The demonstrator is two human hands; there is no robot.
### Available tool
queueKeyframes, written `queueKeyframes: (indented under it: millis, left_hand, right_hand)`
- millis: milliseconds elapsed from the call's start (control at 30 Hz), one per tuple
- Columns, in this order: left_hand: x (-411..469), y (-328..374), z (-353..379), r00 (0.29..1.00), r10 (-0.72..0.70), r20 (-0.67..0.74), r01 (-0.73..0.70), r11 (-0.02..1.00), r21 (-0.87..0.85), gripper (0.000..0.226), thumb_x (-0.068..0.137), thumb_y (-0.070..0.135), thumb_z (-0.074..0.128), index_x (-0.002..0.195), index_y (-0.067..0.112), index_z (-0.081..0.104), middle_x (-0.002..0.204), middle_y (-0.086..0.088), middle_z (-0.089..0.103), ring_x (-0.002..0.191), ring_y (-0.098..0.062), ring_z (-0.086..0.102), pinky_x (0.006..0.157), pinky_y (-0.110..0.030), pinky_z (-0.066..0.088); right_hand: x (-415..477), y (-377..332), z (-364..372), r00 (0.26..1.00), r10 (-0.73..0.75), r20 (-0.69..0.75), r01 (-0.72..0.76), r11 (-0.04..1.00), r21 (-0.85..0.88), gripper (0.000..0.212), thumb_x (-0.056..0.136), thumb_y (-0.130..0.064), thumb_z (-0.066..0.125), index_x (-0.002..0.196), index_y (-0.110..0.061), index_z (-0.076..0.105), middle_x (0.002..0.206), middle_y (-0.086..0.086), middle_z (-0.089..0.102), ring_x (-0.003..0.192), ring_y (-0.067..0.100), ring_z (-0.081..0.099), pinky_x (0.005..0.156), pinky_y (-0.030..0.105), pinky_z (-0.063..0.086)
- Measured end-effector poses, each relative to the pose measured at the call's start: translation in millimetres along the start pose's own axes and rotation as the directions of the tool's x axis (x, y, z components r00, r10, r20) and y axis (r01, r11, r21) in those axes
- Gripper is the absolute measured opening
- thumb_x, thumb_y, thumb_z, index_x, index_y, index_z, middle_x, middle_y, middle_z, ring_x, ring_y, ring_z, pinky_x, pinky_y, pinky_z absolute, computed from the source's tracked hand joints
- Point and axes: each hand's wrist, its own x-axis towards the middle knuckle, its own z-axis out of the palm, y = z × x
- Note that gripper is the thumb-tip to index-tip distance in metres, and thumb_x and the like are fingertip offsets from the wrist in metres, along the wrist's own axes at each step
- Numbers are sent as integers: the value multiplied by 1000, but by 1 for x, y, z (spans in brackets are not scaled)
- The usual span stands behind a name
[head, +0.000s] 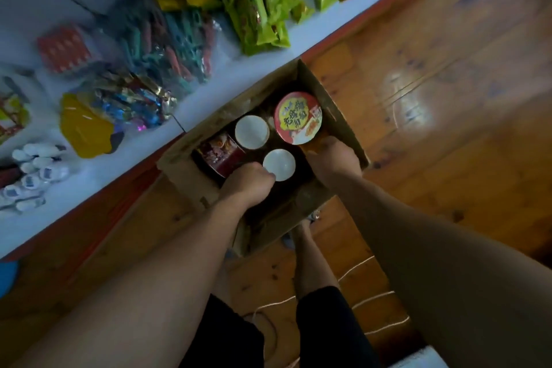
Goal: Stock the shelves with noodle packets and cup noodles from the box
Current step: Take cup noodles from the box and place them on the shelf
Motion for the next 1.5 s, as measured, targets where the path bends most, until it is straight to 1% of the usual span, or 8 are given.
queueKeyframes:
  millis: [267, 367, 567, 700, 900, 1167, 1333, 1500]
  left_hand:
    - [130, 37, 41, 997, -40, -61, 22, 960, -280, 58, 91, 41, 61, 142, 22, 40, 131, 1, 55, 104, -20, 55, 76, -31, 44]
    - [160, 44, 46, 988, -36, -147, -26, 917, -397, 65, 92, 35, 62, 149, 23, 34, 140, -2, 52, 121, -23, 53, 94, -36, 46]
    - [174, 36, 53, 984, 11, -178, -90, 894, -439, 61, 93, 23, 60, 149, 28, 37, 134, 2, 55, 111, -14, 55, 85, -26, 45]
    - [164, 26, 51, 991, 25, -132, -86, 877, -473, 51, 89, 25, 60, 139, 27, 50, 124, 5, 64, 111, -14, 59, 96, -33, 50]
    - [128, 6, 38, 998, 0, -66, -33, 867, -497, 47, 82, 34, 60, 129, 31, 59, 115, 8, 68, 108, -15, 62, 100, -44, 50]
    - [38, -7, -4, 998, -10, -60, -25, 826, -563, 28, 92, 23, 62, 119, 28, 64, 116, 3, 68, 112, -21, 62, 100, -41, 49]
    - [-37, -10, -43, 996, 28, -90, -77, 790, -609, 20, 70, 38, 65, 90, 36, 68, 105, 6, 72, 105, -22, 65, 97, -45, 52]
    - [-118, -14, -79, 987, 74, -143, -145, 791, -594, 47, 85, 37, 64, 129, 23, 60, 128, -4, 63, 117, -26, 59, 101, -44, 47]
  right_hand:
    - [114, 43, 58, 983, 169, 76, -185, 926, 328, 52, 88, -47, 61, 132, -23, 49, 124, 4, 58, 108, 25, 57, 97, 40, 48]
    - [136, 47, 69, 963, 248, 109, -268, 817, 511, 55, 89, -41, 64, 138, -24, 46, 126, 3, 57, 110, 23, 57, 92, 36, 49]
    - [158, 42, 74, 959, 236, 160, -284, 752, 594, 40, 92, -25, 59, 130, -22, 48, 123, 7, 57, 110, 25, 55, 99, 43, 47]
    - [150, 43, 73, 941, 280, 191, -332, 642, 691, 11, 92, -21, 62, 99, -26, 57, 103, 2, 66, 93, 19, 62, 81, 34, 53]
    - [114, 46, 71, 952, 259, 163, -303, 729, 614, 41, 93, -29, 63, 131, -21, 52, 104, -3, 63, 98, 20, 63, 90, 42, 56]
    - [27, 10, 29, 979, 172, 113, -205, 855, 476, 40, 94, -34, 60, 131, -21, 53, 114, 0, 64, 88, 15, 63, 82, 35, 58]
    - [-43, -27, -10, 994, 84, 68, -104, 908, 405, 37, 93, -37, 60, 126, -20, 55, 115, 3, 65, 99, 21, 64, 89, 44, 57]
    - [-115, -61, -41, 1000, -19, -11, 21, 941, 339, 39, 92, -37, 61, 126, -18, 55, 108, 1, 65, 93, 22, 65, 78, 35, 55]
